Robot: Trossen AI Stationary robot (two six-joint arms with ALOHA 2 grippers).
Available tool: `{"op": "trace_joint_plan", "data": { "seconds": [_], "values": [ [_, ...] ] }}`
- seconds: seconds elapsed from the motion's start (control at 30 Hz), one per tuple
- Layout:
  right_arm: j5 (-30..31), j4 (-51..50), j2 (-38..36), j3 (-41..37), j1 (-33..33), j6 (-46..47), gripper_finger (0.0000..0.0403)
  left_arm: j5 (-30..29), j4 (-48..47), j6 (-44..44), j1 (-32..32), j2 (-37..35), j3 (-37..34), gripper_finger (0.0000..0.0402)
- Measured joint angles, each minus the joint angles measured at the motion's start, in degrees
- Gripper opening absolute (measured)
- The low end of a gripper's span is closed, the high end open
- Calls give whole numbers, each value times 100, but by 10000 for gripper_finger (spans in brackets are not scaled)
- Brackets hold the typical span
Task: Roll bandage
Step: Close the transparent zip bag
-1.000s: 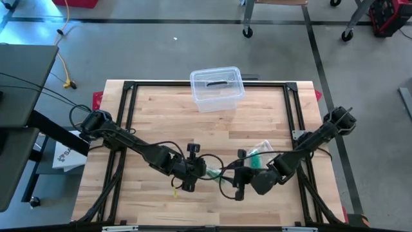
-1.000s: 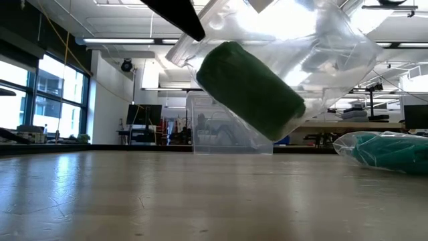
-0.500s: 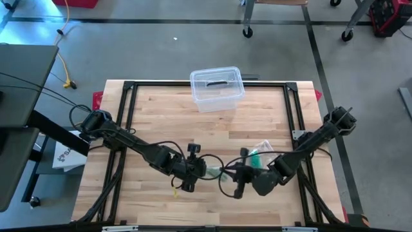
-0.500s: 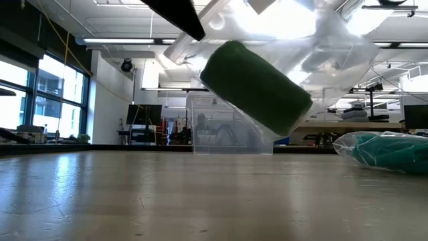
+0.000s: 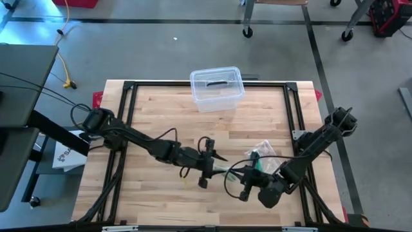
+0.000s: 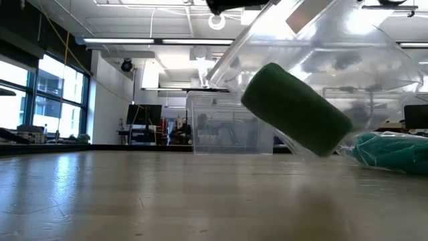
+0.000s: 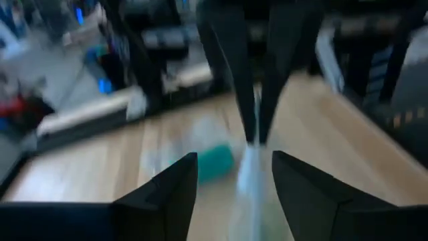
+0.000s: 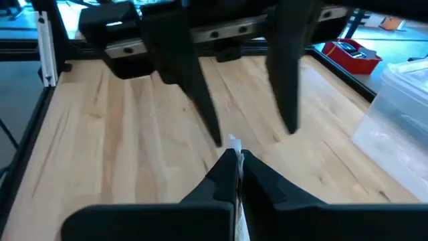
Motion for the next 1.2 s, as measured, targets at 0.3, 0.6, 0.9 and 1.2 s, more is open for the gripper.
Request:
{"op": "trace_joint_plan", "data": {
  "seconds": [0.3, 0.6, 0.9, 1.2],
  "values": [
    [286, -42, -42, -2, 100, 165, 0, 272, 1446, -110, -47, 251, -257, 180],
    [350, -22, -249, -2, 179, 118, 0, 351, 1560, -477, -14, 281, -250, 155],
    [321, -36, -249, -2, 175, 138, 0, 492, 1314, -514, 129, 279, -252, 154],
    [302, -36, -249, -2, 175, 155, 0, 490, 1493, -522, 163, 331, -250, 154]
  ]
}}
